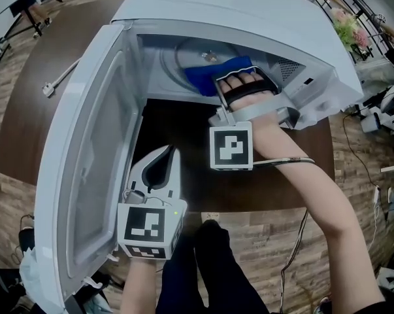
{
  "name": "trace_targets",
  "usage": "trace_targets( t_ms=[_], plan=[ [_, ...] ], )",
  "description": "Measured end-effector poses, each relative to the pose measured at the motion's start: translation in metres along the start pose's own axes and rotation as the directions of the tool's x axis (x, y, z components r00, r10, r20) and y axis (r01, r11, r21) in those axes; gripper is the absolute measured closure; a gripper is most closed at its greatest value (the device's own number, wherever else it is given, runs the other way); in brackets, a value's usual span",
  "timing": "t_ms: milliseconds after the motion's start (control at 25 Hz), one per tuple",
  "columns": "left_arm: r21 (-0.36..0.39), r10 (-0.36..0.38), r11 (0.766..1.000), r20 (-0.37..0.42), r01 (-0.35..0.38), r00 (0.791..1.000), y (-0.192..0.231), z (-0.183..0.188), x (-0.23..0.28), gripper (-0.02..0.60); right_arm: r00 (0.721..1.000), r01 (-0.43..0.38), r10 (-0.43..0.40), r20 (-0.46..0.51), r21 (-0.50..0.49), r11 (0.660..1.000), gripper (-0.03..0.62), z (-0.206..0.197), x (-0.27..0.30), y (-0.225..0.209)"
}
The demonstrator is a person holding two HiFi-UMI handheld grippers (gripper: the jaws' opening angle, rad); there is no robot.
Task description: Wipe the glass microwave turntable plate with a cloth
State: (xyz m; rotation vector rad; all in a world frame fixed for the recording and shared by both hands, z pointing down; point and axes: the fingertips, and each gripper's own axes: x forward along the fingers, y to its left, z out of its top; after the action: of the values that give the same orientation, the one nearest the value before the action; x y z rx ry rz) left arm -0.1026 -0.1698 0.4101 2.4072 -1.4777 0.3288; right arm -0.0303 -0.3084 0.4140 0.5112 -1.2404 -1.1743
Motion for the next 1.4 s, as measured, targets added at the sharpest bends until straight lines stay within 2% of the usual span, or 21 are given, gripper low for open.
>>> trace_targets(
  t_ms=[160, 240, 440, 560, 680, 1000, 1240, 1320, 1400],
  plan=[
    [0.007, -0.011, 1.0, -0.004, 0.011, 1.0, -0.004, -0.001, 0.001, 0.572, 0.995, -0.034, 0.026, -0.092, -0.082, 0.996, 0.519, -0.029, 0.003, 0.011],
    [0.01, -0.015, 1.0, -0.007, 0.015, 1.0, -0.005, -0.002, 0.001, 0.572, 0.986, -0.073, 0.05, -0.157, -0.149, 0.986, 0.519, -0.044, 0.005, 0.017],
    [0.018, -0.025, 1.0, -0.012, 0.025, 1.0, -0.008, -0.003, 0.003, 0.572, 0.959, -0.166, 0.099, -0.267, -0.239, 0.957, 0.519, -0.068, 0.009, 0.028],
    [0.02, -0.027, 0.999, -0.012, 0.027, 1.0, -0.007, -0.002, 0.003, 0.572, 0.939, -0.223, 0.138, -0.315, -0.255, 0.941, 0.519, -0.078, 0.011, 0.036],
    [0.021, -0.028, 0.999, -0.013, 0.028, 1.0, -0.007, -0.002, 0.003, 0.572, 0.93, -0.246, 0.155, -0.332, -0.253, 0.935, 0.52, -0.082, 0.012, 0.038],
    [0.027, -0.029, 0.999, -0.021, 0.03, 0.999, -0.009, -0.001, 0.002, 0.572, 0.938, -0.23, 0.153, -0.31, -0.229, 0.946, 0.519, -0.082, 0.01, 0.034],
    [0.028, -0.016, 0.999, -0.018, 0.016, 1.0, -0.007, 0.006, 0.002, 0.572, 0.969, -0.137, 0.092, -0.23, -0.185, 0.973, 0.519, -0.074, -0.001, 0.021],
    [0.025, -0.012, 1.0, -0.02, 0.013, 1.0, -0.008, 0.009, 0.0, 0.572, 0.978, -0.12, 0.093, -0.188, -0.137, 0.983, 0.519, -0.067, -0.01, 0.018],
    [0.013, -0.009, 1.0, -0.023, 0.009, 1.0, -0.009, 0.011, -0.005, 0.572, 0.987, -0.117, 0.112, -0.115, -0.041, 0.992, 0.519, -0.052, -0.023, 0.017]
  ],
)
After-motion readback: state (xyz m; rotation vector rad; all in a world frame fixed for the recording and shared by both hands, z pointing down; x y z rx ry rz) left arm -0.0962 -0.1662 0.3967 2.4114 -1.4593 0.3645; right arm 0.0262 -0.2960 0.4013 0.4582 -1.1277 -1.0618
